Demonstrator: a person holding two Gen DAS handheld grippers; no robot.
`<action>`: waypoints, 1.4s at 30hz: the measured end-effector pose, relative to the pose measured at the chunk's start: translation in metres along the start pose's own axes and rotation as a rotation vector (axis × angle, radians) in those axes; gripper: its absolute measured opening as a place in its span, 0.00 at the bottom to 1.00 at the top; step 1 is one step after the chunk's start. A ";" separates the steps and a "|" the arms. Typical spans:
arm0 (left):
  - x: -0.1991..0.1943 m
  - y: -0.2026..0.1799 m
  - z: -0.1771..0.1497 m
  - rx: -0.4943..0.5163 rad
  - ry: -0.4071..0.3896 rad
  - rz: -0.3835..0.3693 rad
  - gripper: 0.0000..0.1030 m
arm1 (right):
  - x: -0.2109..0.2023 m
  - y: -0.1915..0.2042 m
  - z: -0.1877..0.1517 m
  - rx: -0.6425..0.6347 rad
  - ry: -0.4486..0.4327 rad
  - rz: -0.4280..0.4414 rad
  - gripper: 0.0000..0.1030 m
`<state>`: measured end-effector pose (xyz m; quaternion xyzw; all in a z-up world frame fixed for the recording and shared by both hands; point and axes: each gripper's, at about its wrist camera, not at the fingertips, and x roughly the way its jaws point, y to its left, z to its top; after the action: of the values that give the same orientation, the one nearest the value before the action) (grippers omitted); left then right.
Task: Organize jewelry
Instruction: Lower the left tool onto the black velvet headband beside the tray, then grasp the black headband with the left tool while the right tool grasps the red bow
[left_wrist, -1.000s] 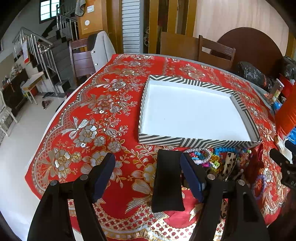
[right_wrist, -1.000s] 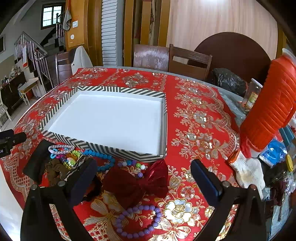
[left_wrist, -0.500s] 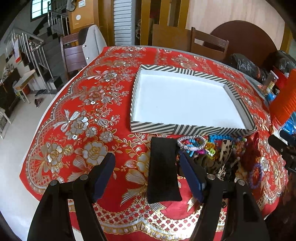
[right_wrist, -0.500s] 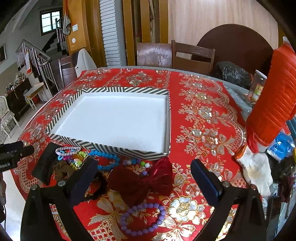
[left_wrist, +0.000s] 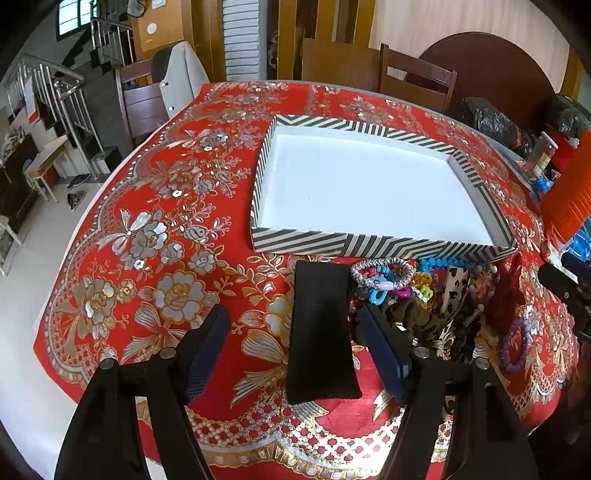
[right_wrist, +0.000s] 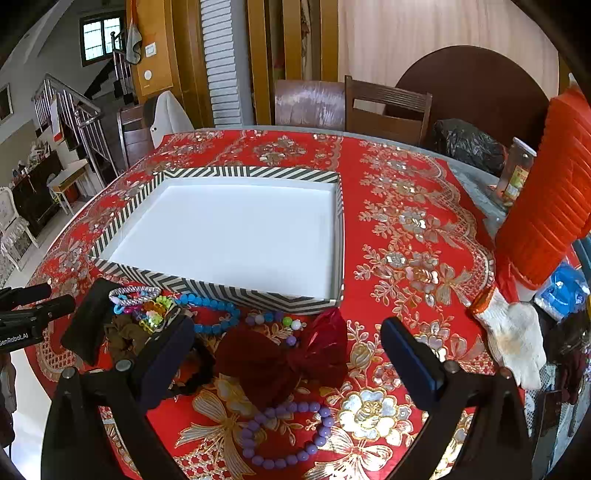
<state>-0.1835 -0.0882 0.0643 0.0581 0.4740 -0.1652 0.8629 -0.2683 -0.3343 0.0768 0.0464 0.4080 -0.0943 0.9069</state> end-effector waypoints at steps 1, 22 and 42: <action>0.002 0.000 -0.001 0.001 0.004 -0.002 0.62 | 0.000 -0.001 0.000 -0.001 0.003 -0.001 0.99; 0.042 0.003 -0.005 -0.019 0.092 -0.034 0.54 | 0.025 -0.063 -0.008 0.194 0.140 0.106 0.89; 0.051 -0.003 -0.005 0.008 0.089 -0.073 0.22 | 0.067 -0.026 -0.029 0.024 0.213 0.124 0.36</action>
<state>-0.1636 -0.1013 0.0191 0.0513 0.5131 -0.1956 0.8342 -0.2519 -0.3635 0.0074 0.0923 0.4974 -0.0374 0.8618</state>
